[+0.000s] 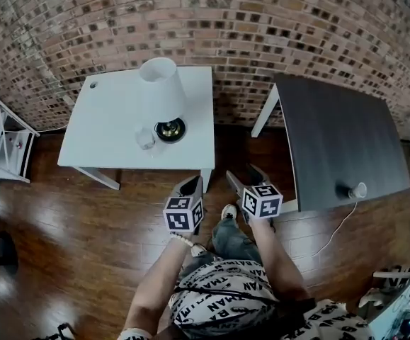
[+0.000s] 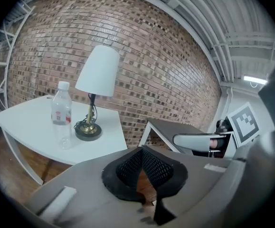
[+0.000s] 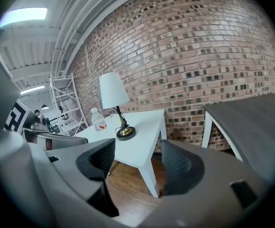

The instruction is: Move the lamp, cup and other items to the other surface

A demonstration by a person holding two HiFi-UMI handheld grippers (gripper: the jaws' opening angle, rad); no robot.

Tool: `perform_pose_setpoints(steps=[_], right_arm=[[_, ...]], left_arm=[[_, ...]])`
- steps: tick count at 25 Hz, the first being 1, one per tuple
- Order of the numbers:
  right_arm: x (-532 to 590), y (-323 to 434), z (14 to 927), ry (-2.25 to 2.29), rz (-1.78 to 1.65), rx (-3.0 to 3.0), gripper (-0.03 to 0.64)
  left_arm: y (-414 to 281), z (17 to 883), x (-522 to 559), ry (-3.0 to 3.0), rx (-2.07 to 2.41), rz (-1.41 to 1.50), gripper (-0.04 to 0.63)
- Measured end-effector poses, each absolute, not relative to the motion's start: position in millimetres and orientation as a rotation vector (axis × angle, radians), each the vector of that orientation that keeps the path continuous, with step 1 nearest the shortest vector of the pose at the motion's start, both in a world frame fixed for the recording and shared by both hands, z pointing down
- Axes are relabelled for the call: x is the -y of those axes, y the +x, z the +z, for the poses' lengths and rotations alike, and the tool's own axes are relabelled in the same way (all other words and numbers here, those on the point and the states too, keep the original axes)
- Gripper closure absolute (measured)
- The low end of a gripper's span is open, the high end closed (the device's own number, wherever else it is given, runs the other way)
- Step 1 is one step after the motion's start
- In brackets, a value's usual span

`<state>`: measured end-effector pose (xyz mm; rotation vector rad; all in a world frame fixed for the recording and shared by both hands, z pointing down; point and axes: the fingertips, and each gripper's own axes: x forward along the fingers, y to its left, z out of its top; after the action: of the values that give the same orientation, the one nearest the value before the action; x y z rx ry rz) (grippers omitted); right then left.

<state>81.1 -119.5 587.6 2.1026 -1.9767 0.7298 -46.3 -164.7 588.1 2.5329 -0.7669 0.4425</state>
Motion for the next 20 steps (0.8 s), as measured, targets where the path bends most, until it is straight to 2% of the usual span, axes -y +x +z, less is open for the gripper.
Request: perform_pose_setpoints(steps=[5,11,12,17,20], right_arm=[[90,115,578,2.204,0.709,1.918,0.299],[41,188,555,2.414,0.648,1.736,0.294],[36,198,552,2.439,0.648,1.713,0.260],[-50,292,555,2.598,0.622,1.480,0.179],[-115,352,561,2.705,0.626,1.295,0.169]], left_arm=[[-17,585,135,2.553,0.679,0.436,0.595],[53,566,96,2.630,0.474,0.444,0.595],[64,561,93,2.641,0.454,0.448,0.595],[153,555,35,2.704,0.290,0.462,0.595],[205,555,-10,2.737,0.152,0.485,0.595]])
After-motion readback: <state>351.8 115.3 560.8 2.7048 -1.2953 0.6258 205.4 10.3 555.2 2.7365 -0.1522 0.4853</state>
